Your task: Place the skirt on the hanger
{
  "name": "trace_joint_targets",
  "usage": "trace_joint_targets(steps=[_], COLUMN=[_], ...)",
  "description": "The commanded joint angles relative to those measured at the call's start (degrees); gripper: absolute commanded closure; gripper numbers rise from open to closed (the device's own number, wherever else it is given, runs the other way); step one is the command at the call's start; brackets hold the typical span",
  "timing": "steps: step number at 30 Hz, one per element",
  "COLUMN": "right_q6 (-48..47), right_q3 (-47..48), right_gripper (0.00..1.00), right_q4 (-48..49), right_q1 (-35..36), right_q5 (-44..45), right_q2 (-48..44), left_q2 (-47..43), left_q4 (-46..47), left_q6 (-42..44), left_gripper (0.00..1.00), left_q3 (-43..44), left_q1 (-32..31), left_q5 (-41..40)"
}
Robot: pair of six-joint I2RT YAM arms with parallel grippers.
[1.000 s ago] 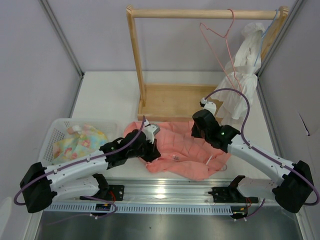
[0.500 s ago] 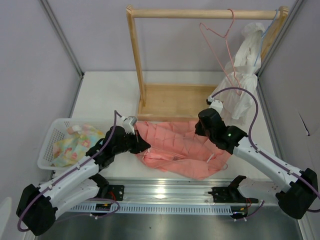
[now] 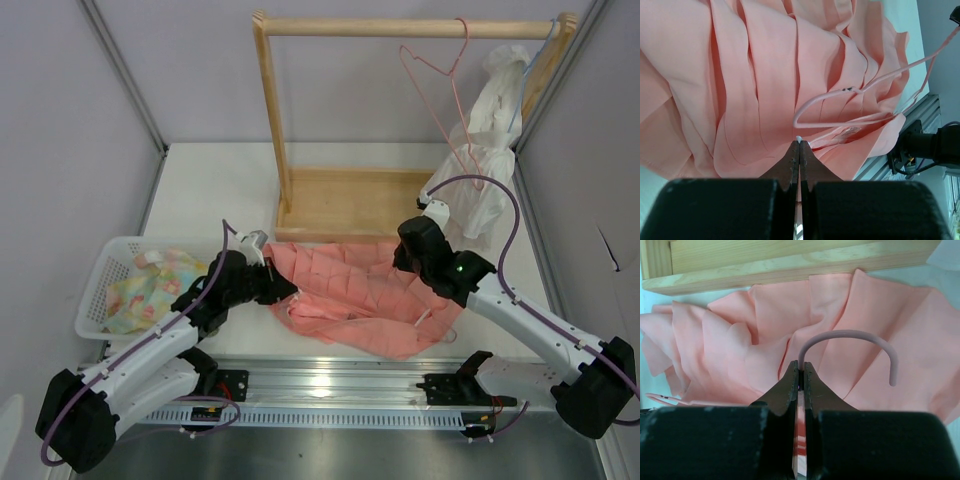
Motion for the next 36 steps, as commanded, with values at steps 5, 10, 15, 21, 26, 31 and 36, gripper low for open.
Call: trace_joint_targets(steps=[5, 10, 15, 21, 26, 31, 36], right_q6=[0.39, 0.21, -0.58, -2.07, -2.08, -2.43, -2.51], right_q3=[2.38, 2.29, 1.41, 1.15, 0.71, 0.71, 0.71], right_gripper=[1.0, 1.0, 1.0, 1.0, 1.0, 1.0, 1.0], right_q4=[-0.83, -0.48, 1.36, 2.24, 2.24, 1.8, 1.19], right_q1=[-0.67, -0.85, -0.58, -0.06, 0.21, 0.29, 0.56], right_q5=[2.36, 1.92, 0.6, -1.33, -1.77, -1.95, -1.59], right_q2=[-0.62, -0.88, -1.76, -1.06, -0.62, -0.36, 0.43], left_q2=[-0.79, -0.44, 0.09, 0.79, 1.23, 1.23, 0.71], left_q4=[0.9, 1.34, 1.25, 1.78, 2.22, 2.75, 2.66], left_q6=[-0.94, -1.03, -1.03, -1.03, -1.12, -1.03, -0.85], left_gripper=[1.0, 1.0, 1.0, 1.0, 1.0, 1.0, 1.0], left_q3=[-0.23, -0.15, 0.12, 0.55, 0.47, 0.82, 1.35], left_q1=[1.71, 1.8, 1.89, 1.89, 1.97, 2.06, 2.15], left_q5=[-1.38, -1.55, -2.35, -3.14, -3.58, -4.1, -4.63])
